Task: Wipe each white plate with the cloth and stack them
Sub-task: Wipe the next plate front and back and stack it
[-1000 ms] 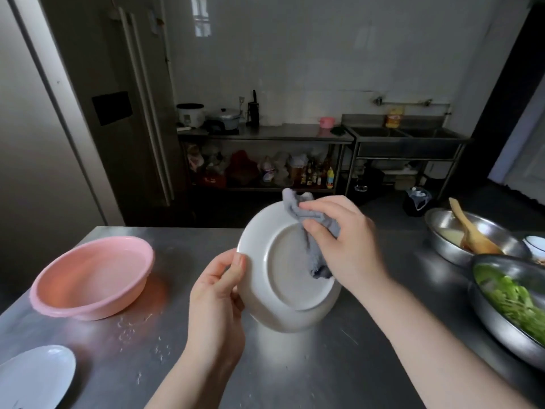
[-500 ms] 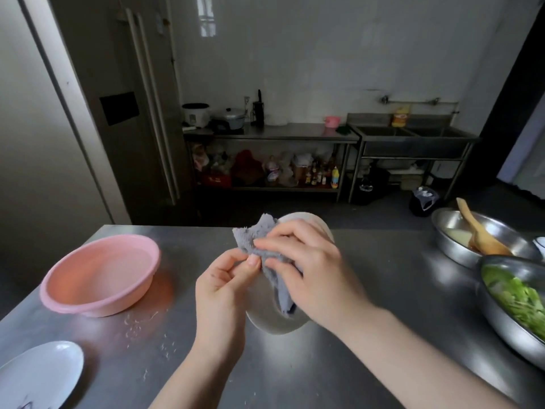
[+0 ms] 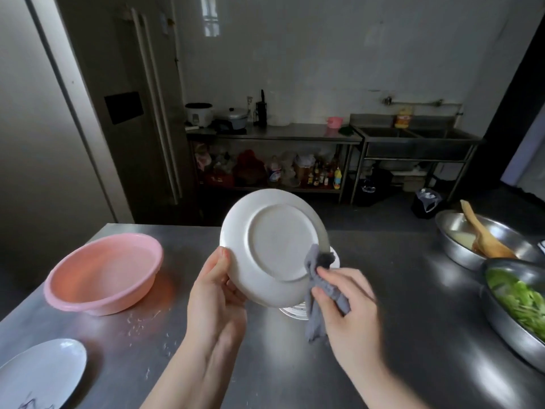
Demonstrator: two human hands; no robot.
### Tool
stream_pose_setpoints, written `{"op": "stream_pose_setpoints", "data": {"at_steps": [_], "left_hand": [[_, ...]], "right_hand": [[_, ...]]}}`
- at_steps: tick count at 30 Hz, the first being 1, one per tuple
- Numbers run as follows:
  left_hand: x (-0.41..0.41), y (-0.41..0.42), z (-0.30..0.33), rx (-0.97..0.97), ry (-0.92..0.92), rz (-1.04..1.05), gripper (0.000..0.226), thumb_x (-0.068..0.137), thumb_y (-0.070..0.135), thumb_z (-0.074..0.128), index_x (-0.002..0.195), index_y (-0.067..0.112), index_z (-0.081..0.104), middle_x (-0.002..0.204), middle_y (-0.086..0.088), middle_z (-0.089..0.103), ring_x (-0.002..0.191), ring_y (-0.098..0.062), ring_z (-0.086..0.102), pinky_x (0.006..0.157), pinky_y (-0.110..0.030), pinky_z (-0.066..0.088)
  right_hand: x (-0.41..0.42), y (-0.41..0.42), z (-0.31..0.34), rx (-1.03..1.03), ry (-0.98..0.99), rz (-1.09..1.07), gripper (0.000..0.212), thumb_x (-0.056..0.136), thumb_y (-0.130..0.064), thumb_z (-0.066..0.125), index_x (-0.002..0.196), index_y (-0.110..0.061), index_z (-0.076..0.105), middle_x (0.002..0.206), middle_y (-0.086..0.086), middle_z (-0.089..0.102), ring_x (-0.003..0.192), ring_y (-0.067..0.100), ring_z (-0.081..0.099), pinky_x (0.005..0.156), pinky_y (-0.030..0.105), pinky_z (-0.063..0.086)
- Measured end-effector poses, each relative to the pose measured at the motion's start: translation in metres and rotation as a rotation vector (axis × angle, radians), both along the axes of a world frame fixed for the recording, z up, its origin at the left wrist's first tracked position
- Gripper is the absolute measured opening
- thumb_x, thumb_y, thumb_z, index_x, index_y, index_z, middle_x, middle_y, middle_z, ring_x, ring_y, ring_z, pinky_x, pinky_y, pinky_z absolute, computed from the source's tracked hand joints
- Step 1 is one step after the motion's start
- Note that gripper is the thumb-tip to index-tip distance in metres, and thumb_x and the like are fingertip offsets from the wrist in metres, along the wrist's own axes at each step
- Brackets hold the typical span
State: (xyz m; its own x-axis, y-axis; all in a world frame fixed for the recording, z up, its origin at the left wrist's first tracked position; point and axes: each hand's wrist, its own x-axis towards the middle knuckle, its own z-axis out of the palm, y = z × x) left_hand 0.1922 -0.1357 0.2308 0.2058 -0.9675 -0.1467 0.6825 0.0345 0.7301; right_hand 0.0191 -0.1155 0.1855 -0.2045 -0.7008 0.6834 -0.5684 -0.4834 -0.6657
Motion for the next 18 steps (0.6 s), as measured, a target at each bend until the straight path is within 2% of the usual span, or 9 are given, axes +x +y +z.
{"op": "stream_pose_setpoints", "data": {"at_steps": [2,4,6,8,11,13,15,17,18], "left_hand": [[-0.006,-0.001,-0.003,0.004,0.039,-0.012,0.026,0.098,0.018,0.051,0.083,0.015,0.071,0.073,0.006,0.068,0.057,0.000,0.061,0.052,-0.013,0.047],[-0.012,-0.001,-0.006,-0.030,0.052,-0.072,0.016,0.090,0.019,0.055,0.084,0.005,0.060,0.075,-0.005,0.059,0.060,-0.010,0.056,0.053,-0.017,0.045],[-0.020,0.002,-0.006,-0.082,0.092,-0.171,0.014,0.079,0.020,0.058,0.087,0.008,0.056,0.072,-0.011,0.053,0.057,-0.014,0.053,0.048,-0.018,0.044],[-0.024,0.004,-0.008,-0.106,0.148,-0.218,0.013,0.073,0.018,0.060,0.077,0.006,0.063,0.065,-0.007,0.057,0.050,-0.011,0.055,0.043,-0.017,0.044],[-0.020,0.003,-0.007,-0.114,0.066,-0.192,0.018,0.068,0.022,0.065,0.079,0.011,0.057,0.060,0.000,0.050,0.046,-0.007,0.047,0.040,-0.016,0.039],[-0.016,0.002,-0.011,-0.087,-0.009,-0.163,0.017,0.071,0.023,0.066,0.080,0.013,0.056,0.061,0.000,0.047,0.050,-0.008,0.042,0.041,-0.017,0.036],[-0.011,0.002,-0.014,-0.037,-0.051,-0.109,0.013,0.082,0.021,0.061,0.072,0.014,0.065,0.065,0.002,0.051,0.055,-0.008,0.043,0.048,-0.018,0.037],[-0.003,-0.003,-0.020,0.007,-0.052,-0.054,0.034,0.095,0.018,0.053,0.067,0.018,0.073,0.068,0.006,0.059,0.057,-0.005,0.050,0.056,-0.020,0.038],[0.002,-0.004,-0.022,0.020,-0.059,-0.046,0.038,0.097,0.018,0.051,0.070,0.018,0.076,0.070,0.007,0.062,0.058,-0.004,0.054,0.060,-0.021,0.040]], "right_hand": [[0.018,0.010,-0.003,-0.109,0.121,0.018,0.024,0.081,-0.013,0.068,0.103,-0.020,0.074,0.103,-0.011,0.063,0.096,0.006,0.062,0.087,0.014,0.045],[0.035,0.011,0.006,-0.187,0.240,0.070,0.025,0.081,-0.008,0.069,0.104,-0.017,0.074,0.100,-0.004,0.064,0.093,0.013,0.062,0.086,0.020,0.049],[0.046,0.007,0.021,-0.219,0.335,0.090,0.027,0.079,-0.002,0.069,0.102,-0.014,0.075,0.095,-0.001,0.065,0.087,0.019,0.061,0.079,0.028,0.053],[0.048,0.001,0.036,-0.208,0.395,0.064,0.029,0.074,0.001,0.072,0.099,-0.014,0.075,0.091,-0.001,0.065,0.082,0.022,0.059,0.069,0.032,0.053],[0.046,0.000,0.045,-0.173,0.442,0.092,0.033,0.071,0.002,0.075,0.099,-0.015,0.075,0.092,-0.003,0.065,0.084,0.020,0.058,0.070,0.031,0.052],[0.042,0.005,0.045,-0.165,0.392,0.111,0.029,0.074,0.000,0.073,0.098,-0.015,0.075,0.094,-0.004,0.065,0.087,0.017,0.058,0.077,0.027,0.050],[0.032,0.007,0.046,-0.123,0.186,0.077,0.025,0.078,-0.004,0.071,0.098,-0.017,0.076,0.097,-0.007,0.065,0.093,0.013,0.061,0.085,0.020,0.046],[0.011,0.003,0.049,-0.064,-0.062,0.015,0.025,0.080,-0.005,0.073,0.099,-0.021,0.075,0.099,-0.011,0.064,0.097,0.005,0.061,0.086,0.012,0.042],[-0.002,0.001,0.050,-0.042,-0.133,-0.020,0.026,0.079,-0.005,0.073,0.099,-0.022,0.075,0.099,-0.013,0.063,0.097,0.003,0.061,0.085,0.010,0.041]]}}
